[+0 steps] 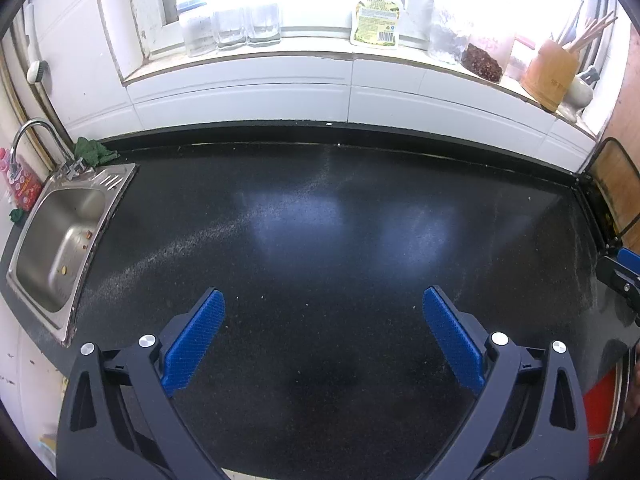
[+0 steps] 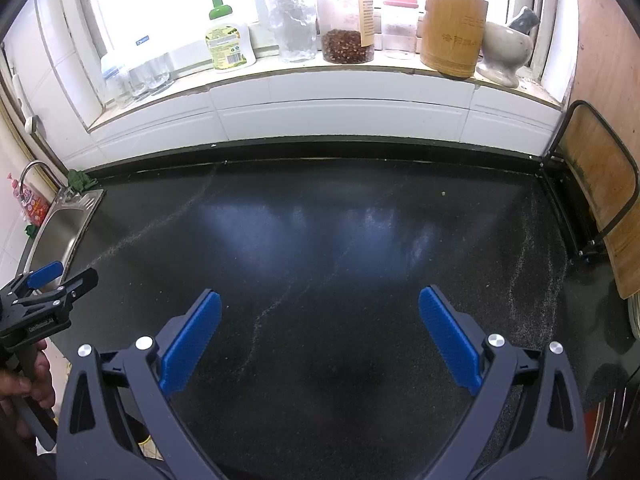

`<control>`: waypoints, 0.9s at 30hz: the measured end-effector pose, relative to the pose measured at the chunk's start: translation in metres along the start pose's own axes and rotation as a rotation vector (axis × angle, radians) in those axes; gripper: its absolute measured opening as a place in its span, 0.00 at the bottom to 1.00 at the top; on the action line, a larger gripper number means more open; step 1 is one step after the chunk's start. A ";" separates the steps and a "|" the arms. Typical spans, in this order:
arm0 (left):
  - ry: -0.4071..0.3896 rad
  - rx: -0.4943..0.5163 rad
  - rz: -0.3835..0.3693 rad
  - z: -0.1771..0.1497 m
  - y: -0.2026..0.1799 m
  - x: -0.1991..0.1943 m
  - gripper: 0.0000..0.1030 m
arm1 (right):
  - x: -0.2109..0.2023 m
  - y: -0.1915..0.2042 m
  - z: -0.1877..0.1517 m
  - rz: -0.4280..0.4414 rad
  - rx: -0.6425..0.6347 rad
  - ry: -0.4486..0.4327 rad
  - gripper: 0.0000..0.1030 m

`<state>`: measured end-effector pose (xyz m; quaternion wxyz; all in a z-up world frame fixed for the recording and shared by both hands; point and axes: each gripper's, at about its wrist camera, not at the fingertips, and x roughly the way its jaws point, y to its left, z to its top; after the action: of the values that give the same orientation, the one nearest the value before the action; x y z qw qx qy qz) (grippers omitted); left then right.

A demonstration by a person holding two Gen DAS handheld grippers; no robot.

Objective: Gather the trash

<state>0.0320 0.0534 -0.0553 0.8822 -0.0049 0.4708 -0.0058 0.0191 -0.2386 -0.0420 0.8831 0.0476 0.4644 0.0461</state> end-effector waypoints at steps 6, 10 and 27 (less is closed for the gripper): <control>0.001 -0.001 0.000 0.000 0.000 0.001 0.94 | 0.000 0.001 0.001 0.003 -0.001 0.000 0.93; 0.001 0.001 0.002 -0.001 0.001 0.001 0.94 | 0.001 0.002 0.002 0.005 -0.001 0.003 0.93; 0.008 0.000 0.001 -0.003 0.004 0.002 0.94 | 0.002 0.004 0.002 0.004 -0.005 0.003 0.93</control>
<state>0.0305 0.0571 -0.0583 0.8803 -0.0047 0.4744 -0.0054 0.0218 -0.2342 -0.0417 0.8826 0.0460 0.4654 0.0491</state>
